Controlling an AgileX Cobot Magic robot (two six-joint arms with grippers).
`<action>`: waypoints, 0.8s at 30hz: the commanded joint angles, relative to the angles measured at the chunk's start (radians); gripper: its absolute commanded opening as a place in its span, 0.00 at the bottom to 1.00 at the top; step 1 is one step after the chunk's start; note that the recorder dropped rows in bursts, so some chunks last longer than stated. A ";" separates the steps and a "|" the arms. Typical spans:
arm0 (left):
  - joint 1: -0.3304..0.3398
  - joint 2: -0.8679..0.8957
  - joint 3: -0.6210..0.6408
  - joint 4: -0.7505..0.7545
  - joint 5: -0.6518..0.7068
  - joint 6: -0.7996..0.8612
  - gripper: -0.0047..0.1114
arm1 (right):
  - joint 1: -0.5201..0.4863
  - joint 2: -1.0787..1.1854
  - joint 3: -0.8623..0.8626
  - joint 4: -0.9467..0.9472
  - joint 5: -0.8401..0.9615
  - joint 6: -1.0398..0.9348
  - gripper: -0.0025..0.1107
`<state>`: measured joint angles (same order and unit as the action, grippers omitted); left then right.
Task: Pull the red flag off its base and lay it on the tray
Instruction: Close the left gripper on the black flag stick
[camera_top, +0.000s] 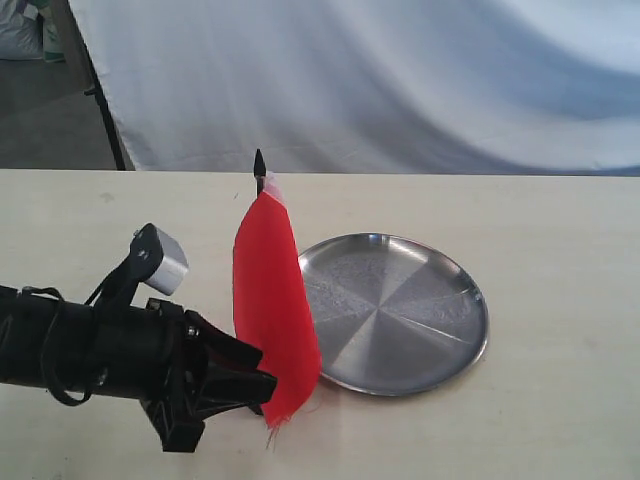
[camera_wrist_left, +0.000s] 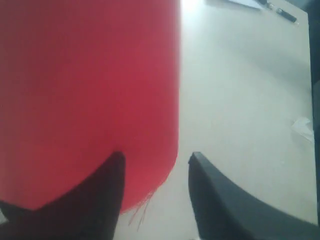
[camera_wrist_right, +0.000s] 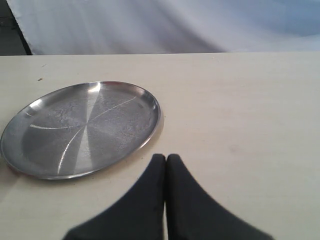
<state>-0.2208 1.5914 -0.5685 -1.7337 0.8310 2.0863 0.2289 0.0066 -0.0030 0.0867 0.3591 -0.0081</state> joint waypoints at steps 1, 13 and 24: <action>-0.007 0.055 -0.054 -0.011 0.011 0.006 0.55 | -0.006 -0.007 0.003 -0.002 0.004 -0.004 0.02; -0.007 0.159 -0.168 -0.011 0.011 -0.003 0.54 | -0.006 -0.007 0.003 -0.002 0.004 -0.004 0.02; -0.007 0.159 -0.195 -0.011 0.009 -0.024 0.34 | -0.006 -0.007 0.003 -0.002 0.004 -0.004 0.02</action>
<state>-0.2230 1.7468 -0.7594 -1.7318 0.8388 2.0805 0.2289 0.0066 -0.0030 0.0867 0.3591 -0.0100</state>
